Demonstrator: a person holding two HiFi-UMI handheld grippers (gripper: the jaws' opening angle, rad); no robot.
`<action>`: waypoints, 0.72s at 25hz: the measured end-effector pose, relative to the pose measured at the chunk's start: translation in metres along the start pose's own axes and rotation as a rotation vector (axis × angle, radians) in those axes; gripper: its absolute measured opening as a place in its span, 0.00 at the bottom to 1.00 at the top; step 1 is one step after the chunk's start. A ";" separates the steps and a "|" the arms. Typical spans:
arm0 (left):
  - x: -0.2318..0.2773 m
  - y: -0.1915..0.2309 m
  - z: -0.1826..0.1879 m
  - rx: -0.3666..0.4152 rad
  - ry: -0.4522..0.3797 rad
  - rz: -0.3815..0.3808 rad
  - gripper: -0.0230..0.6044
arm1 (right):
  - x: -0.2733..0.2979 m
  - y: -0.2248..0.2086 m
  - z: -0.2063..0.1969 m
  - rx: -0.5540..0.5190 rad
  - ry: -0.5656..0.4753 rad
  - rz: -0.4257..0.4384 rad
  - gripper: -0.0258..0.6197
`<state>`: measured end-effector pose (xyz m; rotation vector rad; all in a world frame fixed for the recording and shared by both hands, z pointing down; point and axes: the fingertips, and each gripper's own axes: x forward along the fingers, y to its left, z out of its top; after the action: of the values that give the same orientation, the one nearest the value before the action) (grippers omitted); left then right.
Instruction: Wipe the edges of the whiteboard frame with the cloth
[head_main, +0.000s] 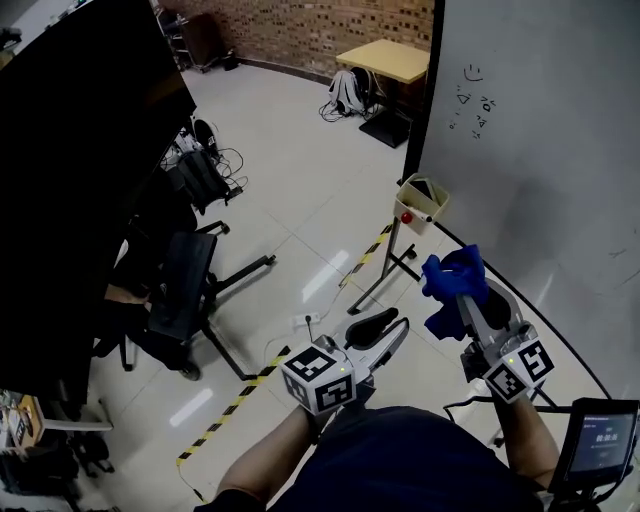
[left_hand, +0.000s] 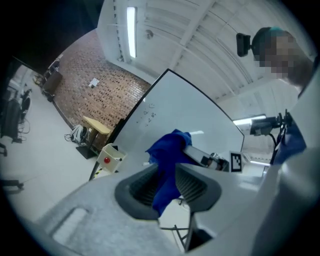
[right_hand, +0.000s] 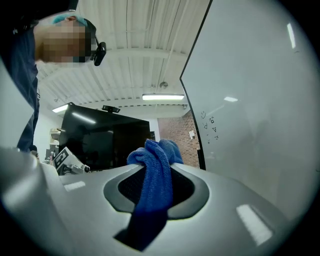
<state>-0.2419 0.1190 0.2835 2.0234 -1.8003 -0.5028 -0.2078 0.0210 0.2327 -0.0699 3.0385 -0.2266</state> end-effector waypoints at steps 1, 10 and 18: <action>-0.003 0.002 -0.002 -0.018 -0.002 0.000 0.21 | 0.003 0.000 -0.001 0.005 0.004 -0.004 0.19; -0.050 0.045 -0.003 -0.109 -0.052 0.082 0.20 | 0.041 0.011 -0.005 -0.001 0.019 0.004 0.19; -0.085 0.067 -0.012 -0.181 -0.075 0.172 0.19 | 0.067 0.015 -0.003 0.035 0.015 0.004 0.19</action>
<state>-0.3030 0.1972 0.3289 1.7333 -1.8781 -0.6714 -0.2752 0.0329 0.2271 -0.0602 3.0483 -0.2816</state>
